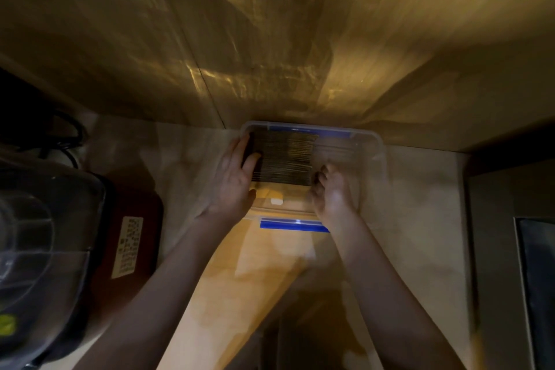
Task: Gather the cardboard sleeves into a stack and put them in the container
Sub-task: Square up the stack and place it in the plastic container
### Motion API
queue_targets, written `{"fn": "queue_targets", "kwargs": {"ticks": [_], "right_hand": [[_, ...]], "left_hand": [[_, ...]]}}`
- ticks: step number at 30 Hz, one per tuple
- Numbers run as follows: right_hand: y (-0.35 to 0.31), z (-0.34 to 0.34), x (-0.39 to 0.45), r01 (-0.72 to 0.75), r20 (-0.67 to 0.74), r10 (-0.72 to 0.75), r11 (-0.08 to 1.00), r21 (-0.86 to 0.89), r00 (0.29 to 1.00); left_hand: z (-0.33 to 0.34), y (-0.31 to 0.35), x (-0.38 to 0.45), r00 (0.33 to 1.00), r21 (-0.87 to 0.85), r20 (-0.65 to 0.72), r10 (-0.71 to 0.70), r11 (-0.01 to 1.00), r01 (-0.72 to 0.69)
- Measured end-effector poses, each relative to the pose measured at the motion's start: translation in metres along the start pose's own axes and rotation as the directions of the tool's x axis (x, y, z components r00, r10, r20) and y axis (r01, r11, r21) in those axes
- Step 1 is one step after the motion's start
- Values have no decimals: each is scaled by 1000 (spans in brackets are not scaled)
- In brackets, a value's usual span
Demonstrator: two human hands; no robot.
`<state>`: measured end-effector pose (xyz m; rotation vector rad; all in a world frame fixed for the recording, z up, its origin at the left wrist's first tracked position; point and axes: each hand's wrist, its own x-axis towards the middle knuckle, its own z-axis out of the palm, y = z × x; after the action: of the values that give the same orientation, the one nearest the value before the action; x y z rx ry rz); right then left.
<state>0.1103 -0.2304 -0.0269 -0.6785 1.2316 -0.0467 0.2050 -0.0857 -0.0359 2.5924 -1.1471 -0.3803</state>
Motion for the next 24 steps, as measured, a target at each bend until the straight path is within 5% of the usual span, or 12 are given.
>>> {"fn": "queue_targets", "kwargs": {"ticks": [6,17,24], "right_hand": [[5,14,-2,-8,46,-7,946,323,999],[2,9,5,-97,188,73,988,124,980],[-2,6,1,-32,184,9,992,119,983]], "left_hand": [[5,0,1,999,-117,-42,-30,993,25],[8,3,0,996,-149,-58,-74,987,65],[2,8,-2,994,-30,-15,-108,994,108]]}}
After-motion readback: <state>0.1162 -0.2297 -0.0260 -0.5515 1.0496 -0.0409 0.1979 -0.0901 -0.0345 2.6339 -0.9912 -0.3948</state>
